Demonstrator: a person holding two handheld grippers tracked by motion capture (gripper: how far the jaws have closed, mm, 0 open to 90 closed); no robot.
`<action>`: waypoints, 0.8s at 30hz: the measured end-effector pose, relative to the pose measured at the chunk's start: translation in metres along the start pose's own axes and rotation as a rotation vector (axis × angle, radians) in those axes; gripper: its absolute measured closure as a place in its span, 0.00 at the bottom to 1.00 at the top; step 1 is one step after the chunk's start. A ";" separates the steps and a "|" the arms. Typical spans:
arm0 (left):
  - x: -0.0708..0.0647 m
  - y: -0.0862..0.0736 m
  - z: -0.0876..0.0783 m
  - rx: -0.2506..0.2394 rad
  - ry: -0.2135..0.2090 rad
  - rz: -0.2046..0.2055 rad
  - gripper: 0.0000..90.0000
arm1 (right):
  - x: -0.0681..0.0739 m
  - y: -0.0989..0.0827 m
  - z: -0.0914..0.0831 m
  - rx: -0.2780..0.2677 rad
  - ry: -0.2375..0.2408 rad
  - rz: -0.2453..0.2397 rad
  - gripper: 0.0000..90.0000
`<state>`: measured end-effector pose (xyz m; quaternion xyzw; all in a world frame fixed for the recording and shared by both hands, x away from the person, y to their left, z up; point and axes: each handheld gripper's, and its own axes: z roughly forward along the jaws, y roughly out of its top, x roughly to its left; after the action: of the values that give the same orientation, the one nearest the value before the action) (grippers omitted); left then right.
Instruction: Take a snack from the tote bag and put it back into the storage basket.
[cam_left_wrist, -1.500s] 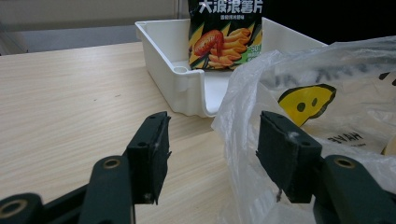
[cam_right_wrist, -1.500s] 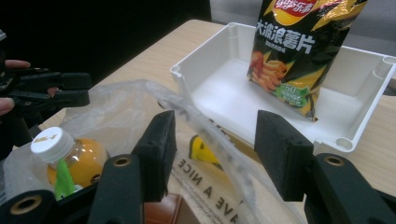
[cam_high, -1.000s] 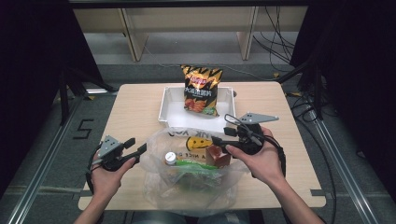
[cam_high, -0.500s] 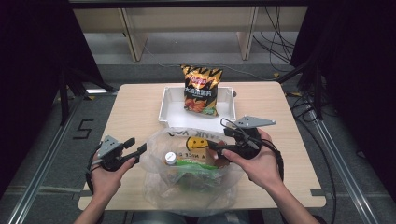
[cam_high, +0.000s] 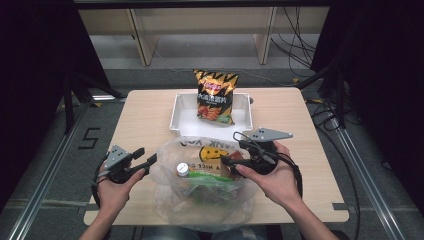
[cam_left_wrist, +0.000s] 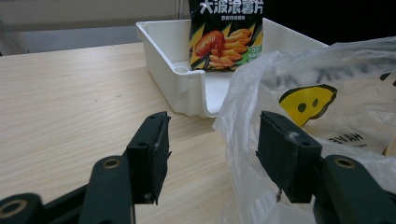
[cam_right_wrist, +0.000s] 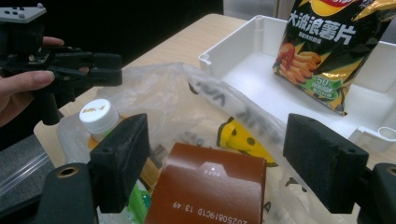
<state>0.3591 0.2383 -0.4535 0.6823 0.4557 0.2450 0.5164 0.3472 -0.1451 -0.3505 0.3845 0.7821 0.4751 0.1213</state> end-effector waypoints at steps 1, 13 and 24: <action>0.000 0.000 0.000 0.000 0.000 0.000 0.48 | 0.002 0.000 -0.001 0.009 -0.004 0.017 0.26; 0.000 0.000 0.000 0.000 0.000 0.002 0.48 | 0.004 -0.004 0.002 0.005 -0.006 -0.013 0.24; 0.001 0.000 0.000 -0.004 -0.005 0.002 0.48 | 0.003 -0.012 0.007 0.034 -0.018 -0.017 0.24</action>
<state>0.3591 0.2390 -0.4535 0.6824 0.4534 0.2447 0.5185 0.3437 -0.1416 -0.3641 0.3843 0.7921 0.4572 0.1258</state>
